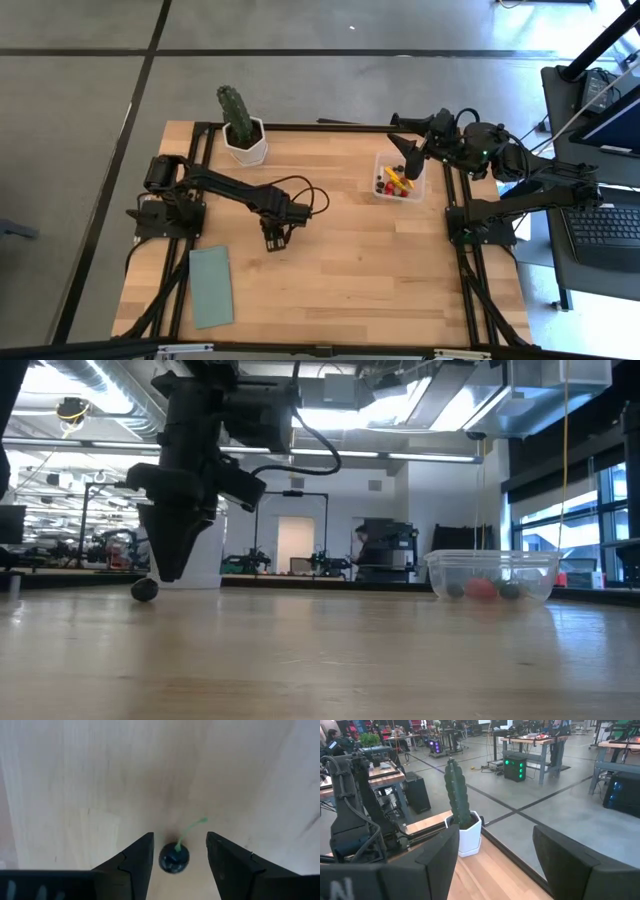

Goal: Pick and placing Produce into tupperware
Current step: Put the black cherry into the transparent bin

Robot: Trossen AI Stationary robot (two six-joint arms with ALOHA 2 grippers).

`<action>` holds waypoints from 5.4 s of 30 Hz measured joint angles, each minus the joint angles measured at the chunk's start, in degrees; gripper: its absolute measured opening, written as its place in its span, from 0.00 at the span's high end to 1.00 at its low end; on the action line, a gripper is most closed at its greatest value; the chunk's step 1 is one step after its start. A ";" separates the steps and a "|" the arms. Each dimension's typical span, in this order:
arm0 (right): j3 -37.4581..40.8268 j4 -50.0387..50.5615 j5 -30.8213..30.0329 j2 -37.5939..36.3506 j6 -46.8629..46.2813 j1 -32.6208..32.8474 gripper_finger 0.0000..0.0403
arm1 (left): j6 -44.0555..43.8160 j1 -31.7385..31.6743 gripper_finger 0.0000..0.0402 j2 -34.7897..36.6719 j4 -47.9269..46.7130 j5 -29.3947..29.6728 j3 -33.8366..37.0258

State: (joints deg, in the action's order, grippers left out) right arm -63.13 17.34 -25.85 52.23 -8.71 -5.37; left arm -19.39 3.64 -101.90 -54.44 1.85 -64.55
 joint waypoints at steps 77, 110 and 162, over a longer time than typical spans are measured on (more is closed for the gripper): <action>0.02 1.75 -0.02 0.00 2.16 -0.02 0.37 | -32.51 1.38 0.38 10.73 -4.61 2.14 -0.02; 0.04 1.75 -0.02 0.00 1.60 -0.01 0.37 | 20.70 1.82 0.38 10.73 -4.22 0.96 0.57; 0.04 1.79 -0.02 0.00 1.76 -0.02 0.37 | 48.06 3.89 0.59 10.84 17.88 -0.18 20.05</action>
State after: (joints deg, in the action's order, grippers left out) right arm -63.09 19.14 -25.87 52.23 -6.95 -5.38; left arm 28.67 7.53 -91.07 -36.56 1.67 -44.51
